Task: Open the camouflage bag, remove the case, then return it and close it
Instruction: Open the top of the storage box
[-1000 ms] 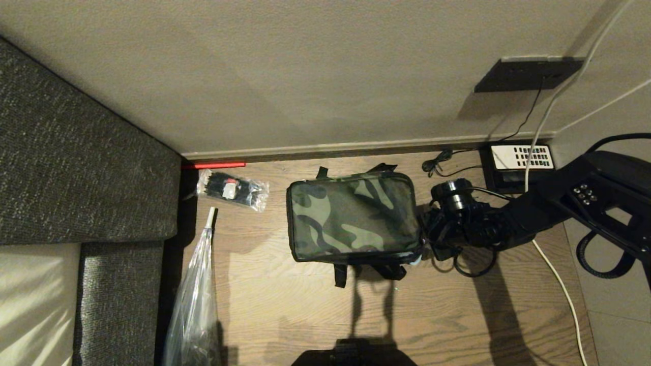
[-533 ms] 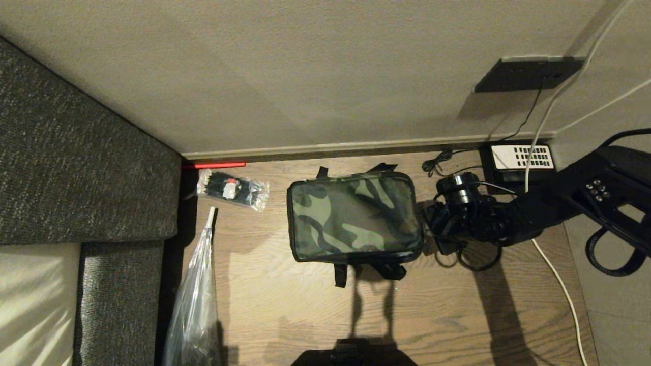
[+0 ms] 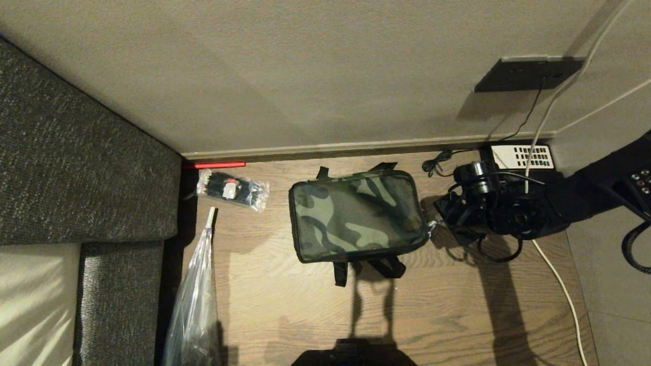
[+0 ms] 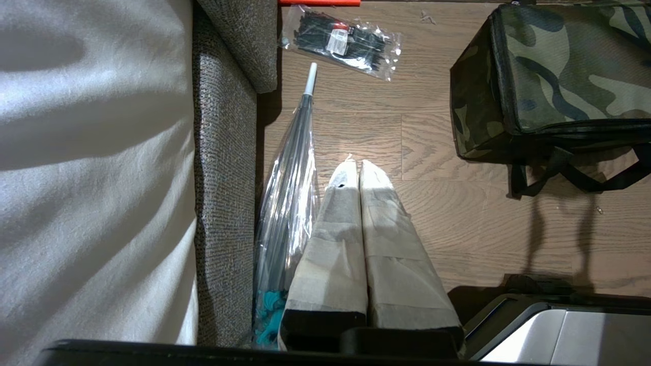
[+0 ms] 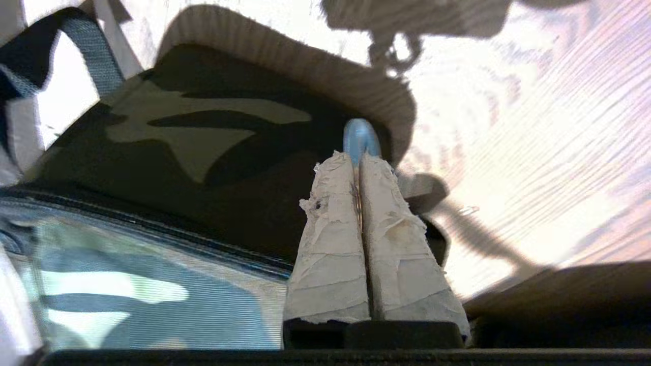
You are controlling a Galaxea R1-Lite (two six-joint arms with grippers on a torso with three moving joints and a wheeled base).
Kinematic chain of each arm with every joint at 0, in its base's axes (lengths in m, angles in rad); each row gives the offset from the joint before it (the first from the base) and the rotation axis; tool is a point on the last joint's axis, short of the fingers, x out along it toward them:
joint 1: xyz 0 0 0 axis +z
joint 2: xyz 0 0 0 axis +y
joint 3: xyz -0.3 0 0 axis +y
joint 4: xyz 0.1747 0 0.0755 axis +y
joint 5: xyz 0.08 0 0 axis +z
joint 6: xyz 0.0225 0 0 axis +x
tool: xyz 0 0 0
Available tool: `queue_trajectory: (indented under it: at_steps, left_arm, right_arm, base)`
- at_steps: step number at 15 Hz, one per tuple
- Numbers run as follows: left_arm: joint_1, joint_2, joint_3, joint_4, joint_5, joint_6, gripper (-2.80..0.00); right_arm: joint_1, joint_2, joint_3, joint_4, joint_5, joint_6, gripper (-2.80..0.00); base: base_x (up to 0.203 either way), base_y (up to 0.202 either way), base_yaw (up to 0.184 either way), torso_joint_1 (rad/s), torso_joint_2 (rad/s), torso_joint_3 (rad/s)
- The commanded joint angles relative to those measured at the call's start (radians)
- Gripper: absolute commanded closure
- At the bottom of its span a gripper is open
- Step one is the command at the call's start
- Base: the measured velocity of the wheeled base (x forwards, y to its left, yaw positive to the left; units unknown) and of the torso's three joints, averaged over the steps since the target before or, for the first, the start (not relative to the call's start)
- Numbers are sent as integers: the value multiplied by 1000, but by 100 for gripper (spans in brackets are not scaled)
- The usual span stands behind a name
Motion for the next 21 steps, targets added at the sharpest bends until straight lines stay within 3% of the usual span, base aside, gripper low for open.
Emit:
queue_trajectory:
  at_steps: [1, 4, 6, 11, 21]
  left_arm:
    - [0, 0, 2, 0, 0, -1, 0]
    - [0, 0, 2, -1, 0, -1, 0]
    - [0, 0, 2, 0, 0, -1, 0]
    - [0, 0, 2, -1, 0, -1, 0]
    - [0, 0, 2, 0, 0, -1, 0]
  right_arm:
    - [17, -12, 12, -3, -22, -101, 0]
    - [24, -11, 14, -8, -27, -117, 0]
    - [49, -11, 16, -18, -44, -231, 0]
    - [92, 3, 9, -27, -69, -351, 0]
    - [97, 28, 16, -310, -86, -555, 0]
  base:
    - [0, 0, 0, 0, 0, 0]
    - [0, 0, 0, 0, 0, 0]
    - [0, 0, 0, 0, 0, 0]
    - [0, 0, 0, 0, 0, 0]
    - [0, 0, 0, 0, 0, 0]
